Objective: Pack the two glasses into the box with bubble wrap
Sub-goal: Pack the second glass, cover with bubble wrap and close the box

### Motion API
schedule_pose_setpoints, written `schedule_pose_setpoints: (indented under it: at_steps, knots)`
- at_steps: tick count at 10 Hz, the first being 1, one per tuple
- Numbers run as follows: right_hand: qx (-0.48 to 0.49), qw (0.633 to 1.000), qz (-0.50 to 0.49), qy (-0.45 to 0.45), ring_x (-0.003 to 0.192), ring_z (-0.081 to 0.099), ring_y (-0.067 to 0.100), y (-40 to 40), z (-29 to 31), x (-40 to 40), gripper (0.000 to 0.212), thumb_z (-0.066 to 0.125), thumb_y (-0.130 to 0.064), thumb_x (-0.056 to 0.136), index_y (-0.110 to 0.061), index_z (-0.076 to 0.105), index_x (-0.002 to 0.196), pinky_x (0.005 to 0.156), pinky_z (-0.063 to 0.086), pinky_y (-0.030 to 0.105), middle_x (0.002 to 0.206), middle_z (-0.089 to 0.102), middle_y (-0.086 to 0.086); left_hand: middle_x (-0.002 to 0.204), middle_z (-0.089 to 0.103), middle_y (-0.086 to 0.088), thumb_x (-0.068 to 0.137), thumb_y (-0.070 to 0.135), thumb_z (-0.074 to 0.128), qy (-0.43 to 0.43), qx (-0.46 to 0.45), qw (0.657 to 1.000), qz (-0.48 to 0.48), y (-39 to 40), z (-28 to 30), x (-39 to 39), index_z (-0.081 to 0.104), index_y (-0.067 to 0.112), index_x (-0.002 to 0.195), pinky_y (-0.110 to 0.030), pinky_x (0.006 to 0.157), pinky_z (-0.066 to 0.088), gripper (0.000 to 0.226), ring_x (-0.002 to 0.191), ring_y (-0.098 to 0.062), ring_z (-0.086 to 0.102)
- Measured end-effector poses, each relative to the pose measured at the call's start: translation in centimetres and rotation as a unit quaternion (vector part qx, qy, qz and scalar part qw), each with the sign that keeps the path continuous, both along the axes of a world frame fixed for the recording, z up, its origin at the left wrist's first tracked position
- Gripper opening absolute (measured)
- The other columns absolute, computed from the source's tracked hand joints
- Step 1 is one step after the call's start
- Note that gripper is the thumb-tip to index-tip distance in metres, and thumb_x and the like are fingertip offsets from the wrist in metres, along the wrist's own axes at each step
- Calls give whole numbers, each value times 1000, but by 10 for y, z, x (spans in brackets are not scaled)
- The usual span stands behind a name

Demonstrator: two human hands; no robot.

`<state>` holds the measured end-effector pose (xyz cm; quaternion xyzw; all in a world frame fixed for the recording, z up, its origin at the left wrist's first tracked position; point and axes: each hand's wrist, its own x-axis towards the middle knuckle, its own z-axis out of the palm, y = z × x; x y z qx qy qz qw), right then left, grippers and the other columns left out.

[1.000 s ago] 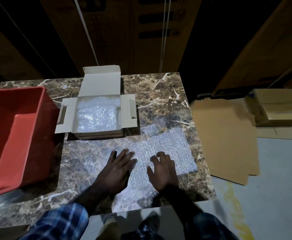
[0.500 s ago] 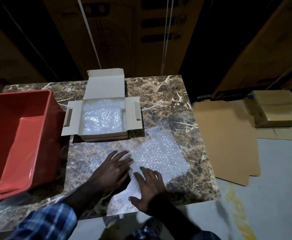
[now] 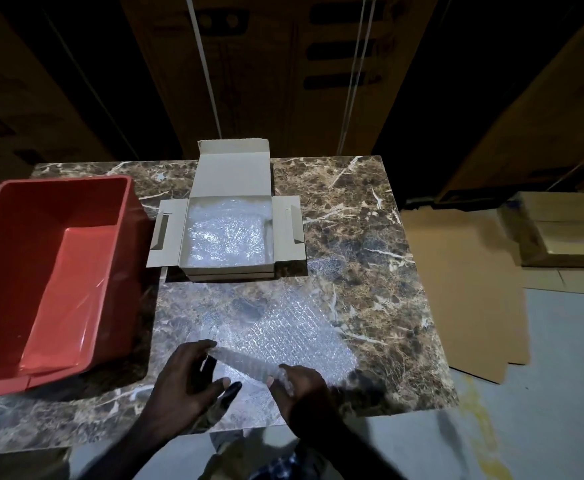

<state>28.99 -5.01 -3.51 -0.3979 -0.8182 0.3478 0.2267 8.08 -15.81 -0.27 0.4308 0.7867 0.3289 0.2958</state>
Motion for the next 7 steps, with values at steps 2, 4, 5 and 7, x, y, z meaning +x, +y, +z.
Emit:
schedule_pose_setpoints:
  at_steps: [2, 4, 5, 7]
  knots:
    - [-108, 994, -15, -21, 57, 53, 25, -1, 2, -6, 31, 59, -40, 89, -13, 61, 76, 53, 41, 36, 61, 57, 8, 101, 63, 11, 79, 25, 84, -61, -21, 992, 110, 23, 11, 20, 46, 31, 127, -24, 74, 48, 62, 93, -8, 64]
    - [-380, 900, -191, 92, 81, 72, 18, 12, 10, -5, 22, 77, -41, 66, -24, 75, 79, 75, 56, 36, 83, 76, -2, 97, 73, 21, 78, -12, 75, -164, -20, 984, 65, 56, 15, 14, 60, 29, 112, -9, 70, 48, 55, 91, 3, 67]
    - [-424, 853, -291, 90, 77, 61, 25, 22, 10, 8, 27, 85, -24, 73, -13, 61, 74, 72, 52, 37, 80, 64, 5, 72, 74, 13, 80, -15, 71, -173, -51, 983, 25, 73, 17, 7, 69, 17, 84, -11, 62, 48, 32, 68, 2, 67]
    - [-401, 862, -302, 68, 50, 65, 4, 31, 22, 23, 15, 63, -14, 96, -17, 64, 81, 52, 52, 17, 57, 67, -4, 73, 69, 6, 93, 10, 69, -105, -23, 989, -99, 101, 2, -6, 65, 15, 83, -20, 69, 47, 12, 70, -7, 64]
